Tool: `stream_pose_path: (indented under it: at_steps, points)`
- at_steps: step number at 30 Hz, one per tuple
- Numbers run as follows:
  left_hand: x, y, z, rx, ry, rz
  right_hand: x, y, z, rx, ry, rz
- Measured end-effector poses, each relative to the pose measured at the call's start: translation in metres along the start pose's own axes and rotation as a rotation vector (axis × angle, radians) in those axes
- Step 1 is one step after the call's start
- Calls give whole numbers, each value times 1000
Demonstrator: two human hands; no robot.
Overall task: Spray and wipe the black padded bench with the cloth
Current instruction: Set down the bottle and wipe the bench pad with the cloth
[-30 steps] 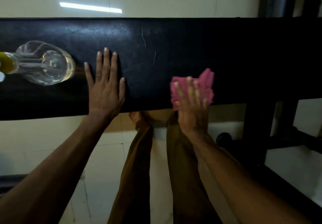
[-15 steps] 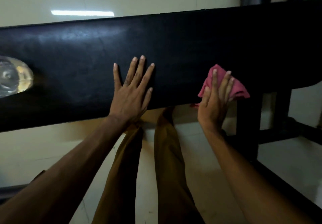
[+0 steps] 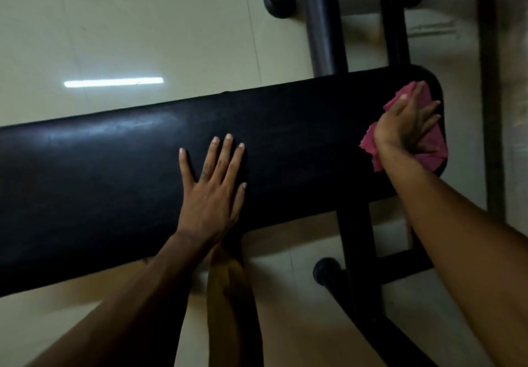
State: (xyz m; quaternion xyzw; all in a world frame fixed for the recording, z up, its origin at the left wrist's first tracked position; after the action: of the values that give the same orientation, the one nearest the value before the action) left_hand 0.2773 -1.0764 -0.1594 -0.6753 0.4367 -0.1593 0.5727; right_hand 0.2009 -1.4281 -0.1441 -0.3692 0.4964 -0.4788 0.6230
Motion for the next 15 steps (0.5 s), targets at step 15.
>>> stream_pose_path:
  at_steps: [15]
  points:
    - [0,-4,3,-13,15,23,-87,50,29,-413,-1210,222]
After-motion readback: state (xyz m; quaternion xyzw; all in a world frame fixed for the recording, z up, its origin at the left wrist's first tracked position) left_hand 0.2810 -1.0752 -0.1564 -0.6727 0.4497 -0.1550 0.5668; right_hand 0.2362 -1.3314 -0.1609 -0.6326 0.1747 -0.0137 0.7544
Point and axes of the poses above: each hand's wrist, its own x-axis towards the middle knuckle, its own y-axis out of the palm, z = x × y, the point moved 1 cm from there along x, towards the middle knuckle, and after that the axes turned 4 degrees about z, right-handed, at the moved point
